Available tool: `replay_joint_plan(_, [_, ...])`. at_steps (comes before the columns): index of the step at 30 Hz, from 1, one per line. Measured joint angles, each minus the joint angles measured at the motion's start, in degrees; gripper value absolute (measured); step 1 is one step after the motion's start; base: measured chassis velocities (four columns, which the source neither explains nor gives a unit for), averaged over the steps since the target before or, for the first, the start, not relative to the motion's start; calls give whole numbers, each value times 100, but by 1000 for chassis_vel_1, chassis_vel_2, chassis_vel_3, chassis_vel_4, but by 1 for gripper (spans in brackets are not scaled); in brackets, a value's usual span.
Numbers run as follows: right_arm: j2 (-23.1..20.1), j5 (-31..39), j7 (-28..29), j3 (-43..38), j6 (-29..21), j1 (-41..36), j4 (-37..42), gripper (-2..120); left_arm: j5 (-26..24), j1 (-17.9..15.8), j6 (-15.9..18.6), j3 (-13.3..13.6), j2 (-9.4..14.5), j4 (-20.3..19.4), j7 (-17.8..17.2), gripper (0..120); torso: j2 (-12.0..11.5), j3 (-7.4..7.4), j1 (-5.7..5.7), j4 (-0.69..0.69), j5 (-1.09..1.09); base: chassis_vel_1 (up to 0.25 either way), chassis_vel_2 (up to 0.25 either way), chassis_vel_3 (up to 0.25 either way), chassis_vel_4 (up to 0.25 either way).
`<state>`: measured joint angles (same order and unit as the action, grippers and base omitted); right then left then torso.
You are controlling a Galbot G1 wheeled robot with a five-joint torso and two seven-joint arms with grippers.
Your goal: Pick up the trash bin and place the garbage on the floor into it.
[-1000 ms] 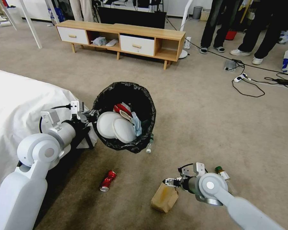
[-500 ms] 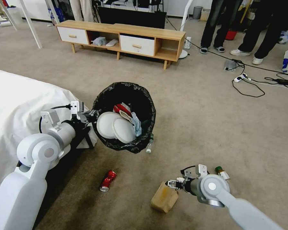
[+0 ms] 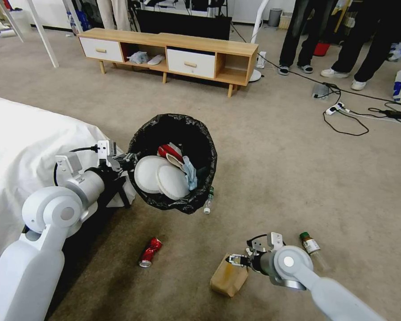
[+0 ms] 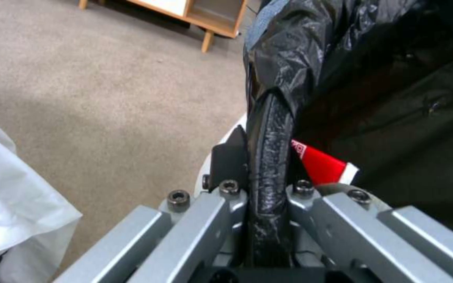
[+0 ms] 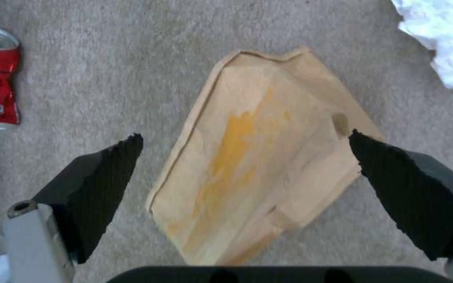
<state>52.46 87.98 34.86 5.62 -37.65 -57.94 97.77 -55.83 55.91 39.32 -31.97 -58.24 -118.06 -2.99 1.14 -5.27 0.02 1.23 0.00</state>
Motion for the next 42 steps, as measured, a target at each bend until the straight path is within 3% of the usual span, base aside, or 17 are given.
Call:
replay_joint_plan(13, [130,-298,-280,54,104,66,-428,98,-32,29,1,-52,31,-17,-5,2,0,0,0,0,0,0,0,0,0])
replay_joint_plan(23, [151,-519,-472,16,173,24,-695,86,-31,20,1,-30,19,-12,-8,2,0,0,0,1,0,0,0,0,0])
replay_joint_plan(30, [165,-759,-640,56,230,58,-805,56,-17,36,1,-35,20,-11,-13,2,0,0,0,0,1,0,0,0,0])
replay_joint_plan(37, [132,-880,-714,62,263,81,-765,38,-15,15,1,-21,11,-6,-23,2,0,0,0,0,1,0,0,0,0])
replay_joint_plan(39, [108,-975,-765,70,318,94,-741,25,-10,13,1,-11,4,0,-26,2,0,0,0,0,1,0,0,0,0])
replay_joint_plan(42, [101,-1015,-777,70,334,109,-716,16,-5,13,1,-11,4,8,-26,2,0,0,0,0,1,0,0,0,0])
